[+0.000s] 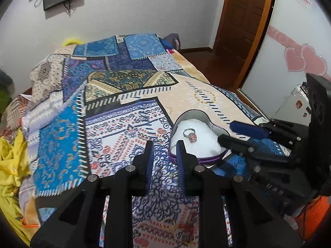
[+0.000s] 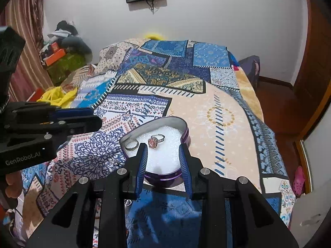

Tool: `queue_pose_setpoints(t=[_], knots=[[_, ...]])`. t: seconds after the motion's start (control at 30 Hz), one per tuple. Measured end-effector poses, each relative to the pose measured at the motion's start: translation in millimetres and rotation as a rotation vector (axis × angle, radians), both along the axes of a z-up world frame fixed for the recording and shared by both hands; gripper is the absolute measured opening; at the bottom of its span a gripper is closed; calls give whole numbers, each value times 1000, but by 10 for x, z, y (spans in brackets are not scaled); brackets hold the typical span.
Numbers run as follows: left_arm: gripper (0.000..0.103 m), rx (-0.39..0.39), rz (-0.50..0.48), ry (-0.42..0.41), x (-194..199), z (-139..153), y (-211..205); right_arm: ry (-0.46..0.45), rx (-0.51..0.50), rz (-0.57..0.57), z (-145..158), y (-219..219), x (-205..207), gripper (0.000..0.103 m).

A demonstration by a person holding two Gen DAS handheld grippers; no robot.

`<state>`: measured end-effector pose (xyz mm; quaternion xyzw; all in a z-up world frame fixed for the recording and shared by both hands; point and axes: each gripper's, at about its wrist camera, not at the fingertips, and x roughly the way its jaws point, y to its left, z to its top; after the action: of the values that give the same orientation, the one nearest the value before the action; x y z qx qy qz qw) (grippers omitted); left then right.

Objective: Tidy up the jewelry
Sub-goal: 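Open both tools to drop the rings onto the tin's white padding, then move the right tool to the gold-red bracelet and grasp it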

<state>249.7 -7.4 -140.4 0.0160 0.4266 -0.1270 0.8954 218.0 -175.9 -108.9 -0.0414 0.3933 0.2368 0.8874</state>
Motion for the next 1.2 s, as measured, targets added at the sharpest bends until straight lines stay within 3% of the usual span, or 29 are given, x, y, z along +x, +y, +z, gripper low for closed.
queue_pose_setpoints(t=[0.3,0.63,0.83,0.9,0.97,1.2], knots=[[41,23,48,-48,-387,219,91,-52,31,-10,285,-52,-274,37],[43,53,78,-48,-776,204,216,-58,26,-11,323,-38,-528,37],[43,67,94,-28,-1010,79,293,-20,33,18,237,28,-637,39],[43,64,99,-26,-1081,57,317,0,35,31,183,62,-700,54],[43,63,102,-25,-1164,29,332,13,39,42,132,105,-740,59],[43,64,108,-15,-1350,-64,365,102,-16,102,-189,315,-796,61]])
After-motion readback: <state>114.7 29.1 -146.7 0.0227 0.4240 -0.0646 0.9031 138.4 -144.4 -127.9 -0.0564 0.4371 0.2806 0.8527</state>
